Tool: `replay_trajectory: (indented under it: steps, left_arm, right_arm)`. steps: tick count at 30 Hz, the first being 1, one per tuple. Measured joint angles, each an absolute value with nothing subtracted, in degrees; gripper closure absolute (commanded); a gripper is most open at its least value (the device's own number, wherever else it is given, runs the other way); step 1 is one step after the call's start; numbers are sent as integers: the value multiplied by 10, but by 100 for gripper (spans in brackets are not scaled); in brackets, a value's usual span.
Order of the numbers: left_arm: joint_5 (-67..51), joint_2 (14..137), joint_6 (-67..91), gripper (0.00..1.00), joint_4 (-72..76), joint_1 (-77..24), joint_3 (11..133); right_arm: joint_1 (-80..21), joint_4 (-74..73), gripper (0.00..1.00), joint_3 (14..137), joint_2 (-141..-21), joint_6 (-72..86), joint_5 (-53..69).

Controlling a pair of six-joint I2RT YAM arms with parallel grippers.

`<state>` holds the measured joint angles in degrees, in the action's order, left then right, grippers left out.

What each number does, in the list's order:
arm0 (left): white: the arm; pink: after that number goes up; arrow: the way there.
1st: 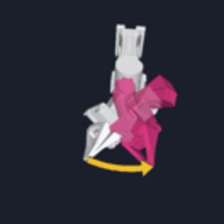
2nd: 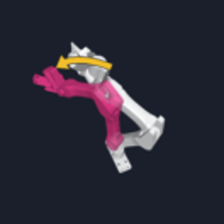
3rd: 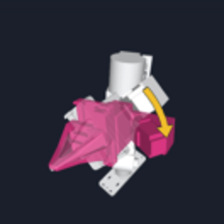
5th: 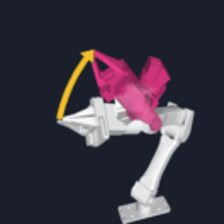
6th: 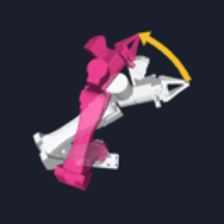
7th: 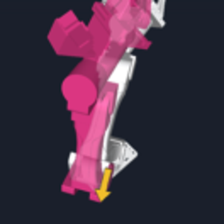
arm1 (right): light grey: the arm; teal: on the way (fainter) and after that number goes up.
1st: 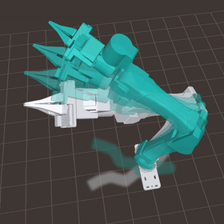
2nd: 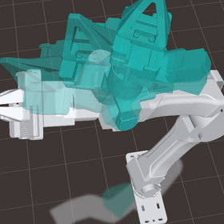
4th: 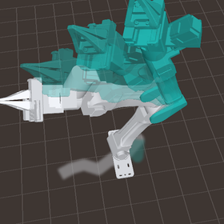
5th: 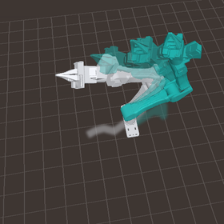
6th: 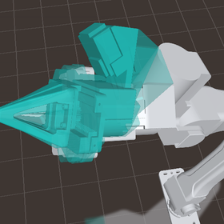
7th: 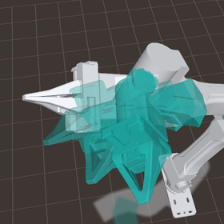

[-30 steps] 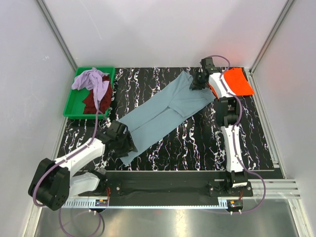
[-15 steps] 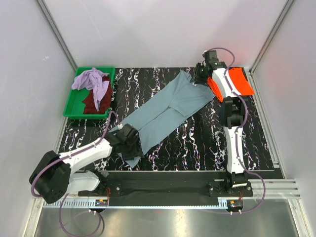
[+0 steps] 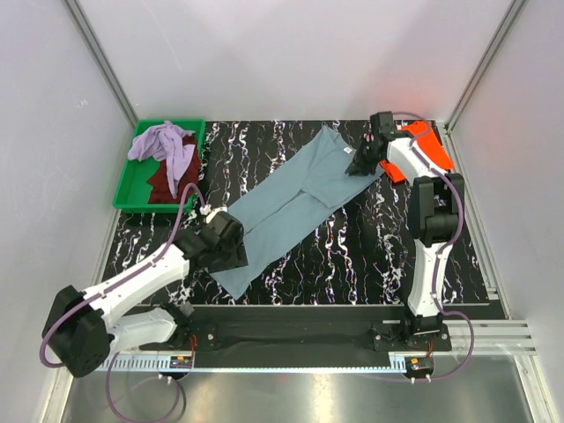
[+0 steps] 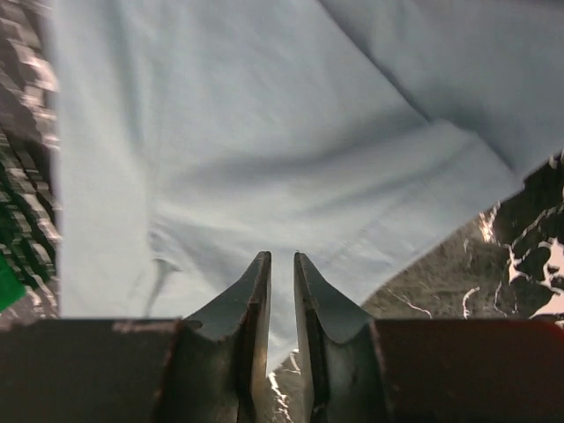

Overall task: Fold and stack the t-shirts
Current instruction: Fold the tshirt

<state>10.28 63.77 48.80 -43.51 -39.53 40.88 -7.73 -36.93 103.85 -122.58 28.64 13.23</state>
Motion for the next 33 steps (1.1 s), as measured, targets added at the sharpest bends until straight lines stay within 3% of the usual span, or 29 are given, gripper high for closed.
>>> replay_trajectory:
  steps: [6, 15, 29, 33]
  left_arm:
    - [60, 651, 478, 38, -401, -395, 409]
    - [53, 645, 486, 38, -389, -395, 368]
    - [20, 696, 500, 39, -331, -431, 335]
    - [19, 711, 498, 39, -332, -441, 349]
  right_arm:
    - [-77, -361, 78, 998, -1263, 293, 127]
    - [-76, -365, 76, 1063, -1328, 236, 112]
    - [-78, -416, 73, 1309, -1467, 158, 95]
    - [-78, -423, 71, 1327, -1475, 152, 97]
